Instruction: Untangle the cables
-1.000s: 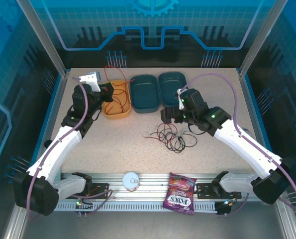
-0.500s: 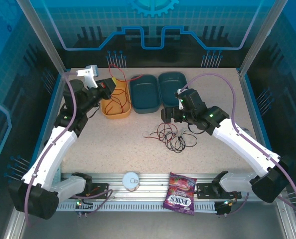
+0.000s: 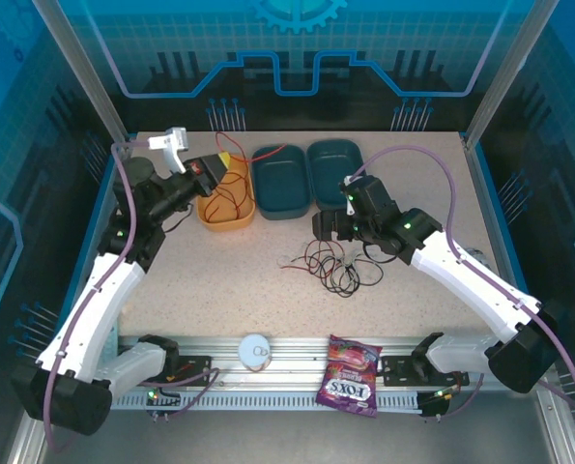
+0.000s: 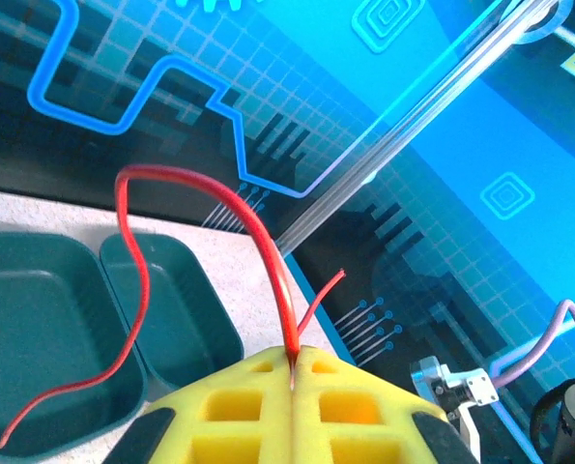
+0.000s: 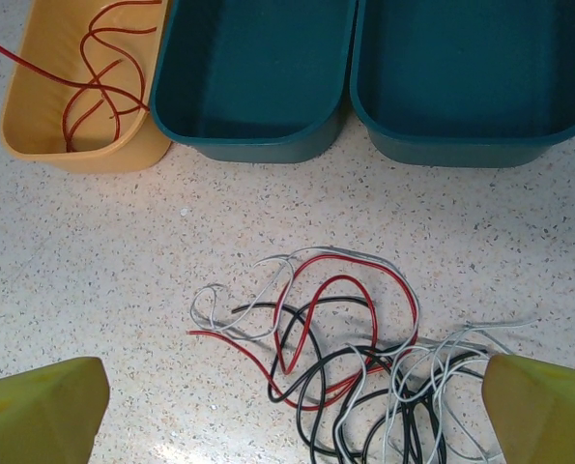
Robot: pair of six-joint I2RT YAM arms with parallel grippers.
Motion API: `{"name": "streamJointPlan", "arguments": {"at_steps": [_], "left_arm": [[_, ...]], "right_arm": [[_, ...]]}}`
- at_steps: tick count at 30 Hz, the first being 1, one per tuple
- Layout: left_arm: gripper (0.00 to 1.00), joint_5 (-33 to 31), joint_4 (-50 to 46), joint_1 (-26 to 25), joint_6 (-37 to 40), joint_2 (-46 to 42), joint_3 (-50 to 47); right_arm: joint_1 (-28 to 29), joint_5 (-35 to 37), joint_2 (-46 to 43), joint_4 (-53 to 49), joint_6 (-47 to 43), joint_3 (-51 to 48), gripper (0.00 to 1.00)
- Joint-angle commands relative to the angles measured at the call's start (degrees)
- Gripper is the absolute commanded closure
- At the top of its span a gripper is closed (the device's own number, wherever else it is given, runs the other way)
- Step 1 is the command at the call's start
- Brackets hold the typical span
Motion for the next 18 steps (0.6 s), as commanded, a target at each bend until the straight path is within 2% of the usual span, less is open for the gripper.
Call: {"name": "streamJointPlan", "arguments": {"at_steps": [1, 11, 18], "left_arm": [[1.0, 3.96, 1.73, -0.6, -3.91, 0.32, -3.85], [1.0, 3.83, -4.14, -3.6, -3.7, -2.56, -11.95], [1.0, 2.44, -9.03, -3.59, 0.78, -5.59, -7.41]], "right_arm": [[-0.94, 0.75, -0.63, 0.96, 0.79, -0.49, 0.0], [-1.24, 0.96, -1.29, 1.57, 0.79, -0.96, 0.0], [-1.27, 0.58, -1.3, 1.52, 0.84, -0.93, 0.0]]}}
